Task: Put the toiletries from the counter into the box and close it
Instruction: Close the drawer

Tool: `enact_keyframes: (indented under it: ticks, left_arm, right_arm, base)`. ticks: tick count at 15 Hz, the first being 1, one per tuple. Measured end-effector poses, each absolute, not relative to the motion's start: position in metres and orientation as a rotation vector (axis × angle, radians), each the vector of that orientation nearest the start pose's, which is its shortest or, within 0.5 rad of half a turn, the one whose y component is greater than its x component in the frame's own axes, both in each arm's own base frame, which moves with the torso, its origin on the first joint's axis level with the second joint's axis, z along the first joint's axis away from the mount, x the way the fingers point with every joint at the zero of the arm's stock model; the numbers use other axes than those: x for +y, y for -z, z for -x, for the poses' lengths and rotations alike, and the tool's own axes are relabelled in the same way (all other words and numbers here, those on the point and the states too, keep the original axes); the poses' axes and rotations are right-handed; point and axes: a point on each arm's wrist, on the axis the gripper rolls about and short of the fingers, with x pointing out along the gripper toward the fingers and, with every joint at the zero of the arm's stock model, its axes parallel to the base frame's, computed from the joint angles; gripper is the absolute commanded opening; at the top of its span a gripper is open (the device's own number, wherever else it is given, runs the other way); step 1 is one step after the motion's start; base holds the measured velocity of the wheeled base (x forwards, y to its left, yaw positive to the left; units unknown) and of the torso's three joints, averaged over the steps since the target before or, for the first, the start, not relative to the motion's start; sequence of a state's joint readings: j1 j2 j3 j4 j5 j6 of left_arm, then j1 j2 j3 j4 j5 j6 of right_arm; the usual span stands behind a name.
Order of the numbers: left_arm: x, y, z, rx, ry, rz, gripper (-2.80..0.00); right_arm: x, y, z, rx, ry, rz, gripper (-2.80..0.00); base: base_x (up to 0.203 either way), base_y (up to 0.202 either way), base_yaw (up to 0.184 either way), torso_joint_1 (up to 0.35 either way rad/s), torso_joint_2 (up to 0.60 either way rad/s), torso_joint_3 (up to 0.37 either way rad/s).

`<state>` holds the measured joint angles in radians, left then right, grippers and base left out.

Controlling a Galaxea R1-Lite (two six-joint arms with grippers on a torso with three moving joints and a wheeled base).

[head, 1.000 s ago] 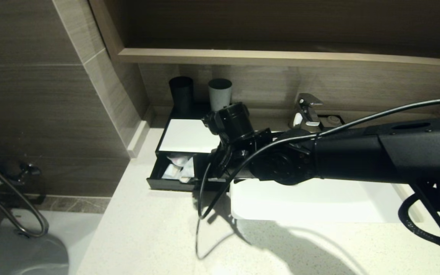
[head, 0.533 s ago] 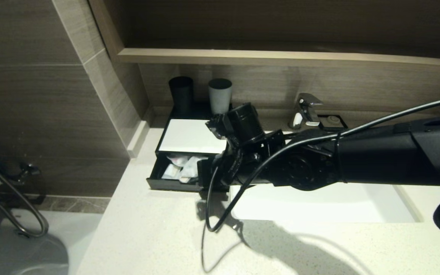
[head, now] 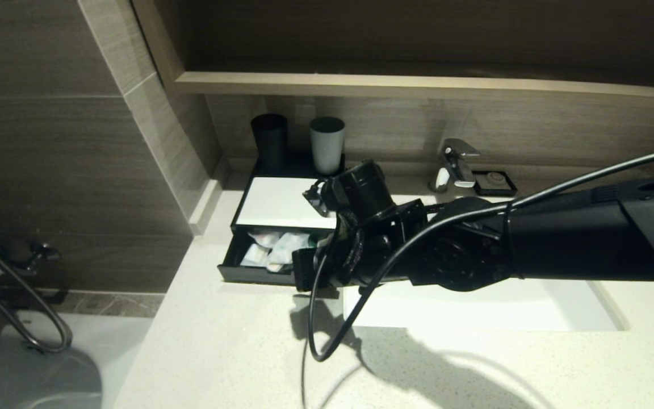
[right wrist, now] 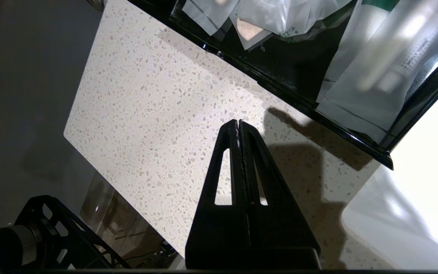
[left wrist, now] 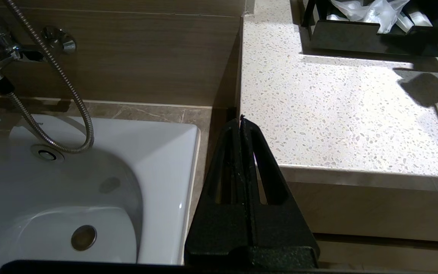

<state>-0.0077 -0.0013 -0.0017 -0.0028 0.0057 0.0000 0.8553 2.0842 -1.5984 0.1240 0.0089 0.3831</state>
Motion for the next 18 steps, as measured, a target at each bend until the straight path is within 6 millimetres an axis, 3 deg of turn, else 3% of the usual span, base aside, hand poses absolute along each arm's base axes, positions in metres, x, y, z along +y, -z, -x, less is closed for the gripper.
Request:
enact_keyframes:
  ticks: [10, 18]
  left_arm:
    - [0.0, -0.076, 0.023, -0.006, 0.002, 0.0, -2.8]
    - [0.0, -0.076, 0.023, -0.006, 0.003, 0.0, -2.8]
  right_arm:
    - [0.324, -0.164, -0.282, 0.762, -0.696, -0.056, -2.8]
    - [0.33, -0.16, -0.289, 0.75, -0.686, -0.057, -2.8]
  base:
    - [0.0, 0.0, 0.0, 0.0, 0.0, 0.0]
    - [0.0, 0.0, 0.0, 0.0, 0.0, 0.0]
